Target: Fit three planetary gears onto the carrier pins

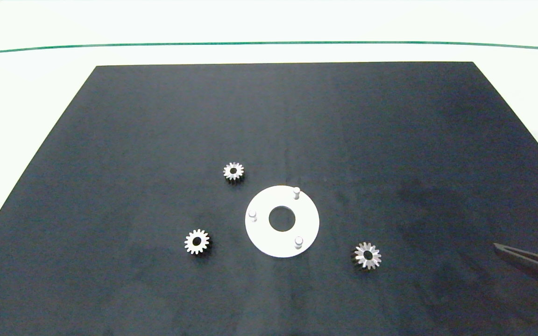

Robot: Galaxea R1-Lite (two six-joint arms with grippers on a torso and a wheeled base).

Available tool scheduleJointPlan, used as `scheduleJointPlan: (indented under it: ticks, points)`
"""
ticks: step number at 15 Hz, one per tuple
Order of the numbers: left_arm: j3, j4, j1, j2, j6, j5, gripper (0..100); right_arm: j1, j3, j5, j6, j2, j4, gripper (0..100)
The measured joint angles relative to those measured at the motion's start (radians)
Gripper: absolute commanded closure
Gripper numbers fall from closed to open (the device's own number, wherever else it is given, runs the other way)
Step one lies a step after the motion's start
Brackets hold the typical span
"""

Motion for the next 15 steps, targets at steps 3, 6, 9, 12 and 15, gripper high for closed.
scheduleJointPlan:
  ticks: [3,6,9,12,15]
  points:
    - [-0.032,0.009,0.001,0.039,-0.003,0.0,3,0.052,-0.041,0.043,0.0,0.086,-0.001,0]
    - [-0.049,0.009,0.015,0.066,-0.004,0.0,3,0.104,-0.078,0.05,-0.003,0.164,0.001,0]
    - [-0.054,0.009,0.067,0.086,-0.006,-0.001,3,0.185,-0.111,-0.002,-0.029,0.249,0.007,0]
    - [-0.054,0.009,0.076,0.093,-0.007,-0.002,0,0.244,-0.13,-0.025,-0.034,0.315,0.005,0]
    - [-0.052,0.009,0.076,0.094,-0.009,-0.002,0,0.287,-0.146,-0.029,-0.038,0.38,0.003,0]
